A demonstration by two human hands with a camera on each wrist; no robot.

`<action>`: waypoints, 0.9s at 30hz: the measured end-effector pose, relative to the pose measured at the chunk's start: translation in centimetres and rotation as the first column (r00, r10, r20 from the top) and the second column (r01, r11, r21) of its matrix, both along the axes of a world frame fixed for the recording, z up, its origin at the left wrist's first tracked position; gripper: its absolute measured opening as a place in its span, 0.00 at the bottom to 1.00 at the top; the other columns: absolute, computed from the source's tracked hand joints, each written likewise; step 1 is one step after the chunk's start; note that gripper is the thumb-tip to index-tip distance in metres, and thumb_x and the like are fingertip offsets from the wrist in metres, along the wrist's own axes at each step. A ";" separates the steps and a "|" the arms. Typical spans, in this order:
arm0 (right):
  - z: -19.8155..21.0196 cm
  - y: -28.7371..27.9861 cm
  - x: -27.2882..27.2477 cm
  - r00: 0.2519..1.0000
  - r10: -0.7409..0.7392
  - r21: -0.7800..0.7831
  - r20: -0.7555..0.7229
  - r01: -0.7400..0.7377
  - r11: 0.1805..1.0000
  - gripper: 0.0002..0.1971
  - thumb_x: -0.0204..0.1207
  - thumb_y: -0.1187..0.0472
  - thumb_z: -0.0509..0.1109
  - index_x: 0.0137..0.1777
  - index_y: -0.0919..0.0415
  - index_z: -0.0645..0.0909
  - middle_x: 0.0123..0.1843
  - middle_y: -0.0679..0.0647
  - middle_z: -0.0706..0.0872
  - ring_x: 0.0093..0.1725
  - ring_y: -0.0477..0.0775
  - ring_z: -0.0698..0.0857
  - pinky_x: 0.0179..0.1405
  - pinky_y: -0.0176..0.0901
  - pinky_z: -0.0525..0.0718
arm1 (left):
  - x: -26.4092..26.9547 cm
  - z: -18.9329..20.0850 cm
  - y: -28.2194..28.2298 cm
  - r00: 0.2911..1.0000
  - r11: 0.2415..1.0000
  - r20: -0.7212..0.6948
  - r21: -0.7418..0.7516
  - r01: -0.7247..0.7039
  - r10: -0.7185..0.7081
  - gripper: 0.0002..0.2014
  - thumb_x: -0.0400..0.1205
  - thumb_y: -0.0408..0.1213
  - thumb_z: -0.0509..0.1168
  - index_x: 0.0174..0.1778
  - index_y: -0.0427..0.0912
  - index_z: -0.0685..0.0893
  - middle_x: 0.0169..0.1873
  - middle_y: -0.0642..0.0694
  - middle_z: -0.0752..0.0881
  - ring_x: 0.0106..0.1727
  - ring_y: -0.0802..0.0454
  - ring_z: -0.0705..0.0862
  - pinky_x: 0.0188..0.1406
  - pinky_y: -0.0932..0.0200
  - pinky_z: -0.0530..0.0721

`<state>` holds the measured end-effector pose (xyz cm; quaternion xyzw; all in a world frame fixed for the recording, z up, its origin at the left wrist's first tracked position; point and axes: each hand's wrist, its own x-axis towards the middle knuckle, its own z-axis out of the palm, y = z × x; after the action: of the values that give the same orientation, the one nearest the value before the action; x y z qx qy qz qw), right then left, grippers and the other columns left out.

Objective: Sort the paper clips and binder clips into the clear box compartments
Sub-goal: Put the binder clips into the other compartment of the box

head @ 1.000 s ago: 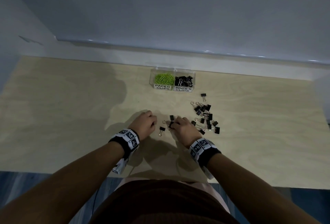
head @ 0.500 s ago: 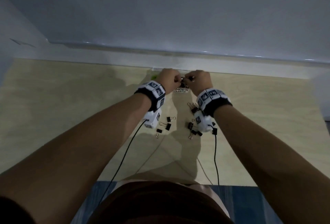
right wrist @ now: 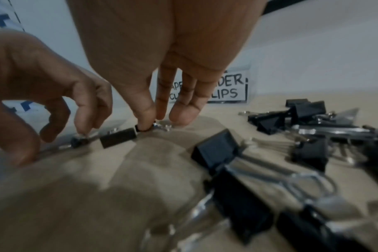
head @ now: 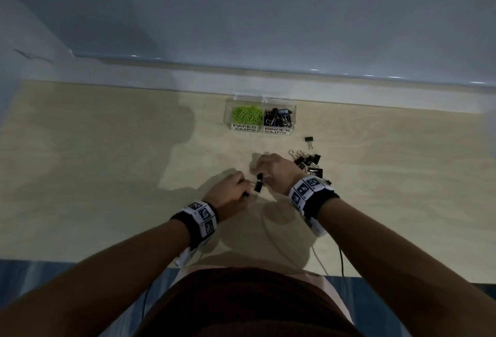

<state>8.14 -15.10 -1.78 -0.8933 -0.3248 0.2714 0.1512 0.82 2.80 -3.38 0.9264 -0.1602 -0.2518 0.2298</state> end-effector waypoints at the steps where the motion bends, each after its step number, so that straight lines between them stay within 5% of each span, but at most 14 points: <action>1: -0.1 0.1 -0.1 1.000 0.010 -0.008 0.017 -0.010 1.000 0.16 0.73 0.67 0.68 0.60 0.57 0.83 0.63 0.53 0.80 0.62 0.61 0.76 0.60 0.55 0.80 | -0.3 -0.2 -0.1 0.999 0.999 0.008 -0.025 -0.031 0.031 0.12 0.76 0.39 0.65 0.49 0.34 0.83 0.50 0.36 0.78 0.47 0.37 0.79 0.47 0.48 0.81; 5: 0.1 0.0 -0.1 0.998 -0.016 0.008 0.059 0.016 1.000 0.11 0.74 0.67 0.67 0.55 0.64 0.85 0.59 0.59 0.82 0.58 0.63 0.80 0.56 0.52 0.80 | -0.5 -0.2 -0.5 0.991 0.988 0.016 -0.081 -0.128 0.130 0.08 0.78 0.36 0.65 0.50 0.36 0.81 0.50 0.38 0.80 0.50 0.40 0.79 0.49 0.55 0.74; 11: 0.3 -4.6 0.1 0.925 -0.368 0.217 0.099 0.341 0.915 0.08 0.67 0.66 0.72 0.45 0.58 0.87 0.47 0.55 0.84 0.42 0.57 0.84 0.45 0.46 0.84 | 0.9 0.5 -0.9 0.998 0.987 0.000 -0.147 -0.058 0.058 0.16 0.73 0.37 0.60 0.52 0.34 0.83 0.47 0.35 0.82 0.47 0.37 0.82 0.48 0.50 0.82; 16: 0.5 -6.7 -2.5 0.957 -0.280 0.127 0.073 0.270 0.955 0.08 0.68 0.64 0.72 0.44 0.55 0.88 0.48 0.53 0.84 0.42 0.56 0.83 0.43 0.45 0.83 | 1.8 0.2 -2.2 0.992 0.992 0.039 -0.023 0.121 -0.120 0.19 0.81 0.33 0.59 0.69 0.42 0.78 0.61 0.41 0.75 0.61 0.44 0.74 0.62 0.52 0.76; 19: -0.4 -6.7 -3.9 0.966 -0.249 0.099 0.069 0.241 0.965 0.07 0.70 0.64 0.71 0.46 0.58 0.89 0.50 0.56 0.84 0.45 0.61 0.84 0.44 0.50 0.85 | 1.6 -0.3 -2.5 0.984 0.979 0.010 0.095 0.178 -0.180 0.16 0.84 0.38 0.54 0.65 0.39 0.79 0.62 0.41 0.74 0.62 0.41 0.73 0.58 0.52 0.76; 22: -1.4 -6.8 -4.8 0.952 -0.281 0.107 0.124 0.269 0.957 0.06 0.71 0.66 0.70 0.44 0.63 0.88 0.49 0.59 0.84 0.45 0.62 0.84 0.41 0.46 0.84 | 1.7 -1.0 -2.2 0.973 0.957 0.019 0.186 0.224 -0.231 0.19 0.83 0.46 0.48 0.62 0.41 0.77 0.62 0.42 0.77 0.61 0.41 0.77 0.56 0.51 0.76; 27: -3.0 -6.8 -4.9 0.946 -0.238 0.104 0.221 0.220 0.970 0.04 0.69 0.66 0.71 0.37 0.66 0.87 0.43 0.61 0.83 0.39 0.64 0.83 0.32 0.55 0.86 | 2.4 0.0 -2.6 0.988 0.987 0.061 0.086 0.138 -0.143 0.11 0.81 0.32 0.59 0.53 0.31 0.83 0.53 0.35 0.77 0.50 0.38 0.79 0.51 0.46 0.79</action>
<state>3.27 -21.88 -4.76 -0.9438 -0.2448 0.1332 0.1776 3.21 0.16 -3.36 0.9293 -0.2224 -0.2424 0.1677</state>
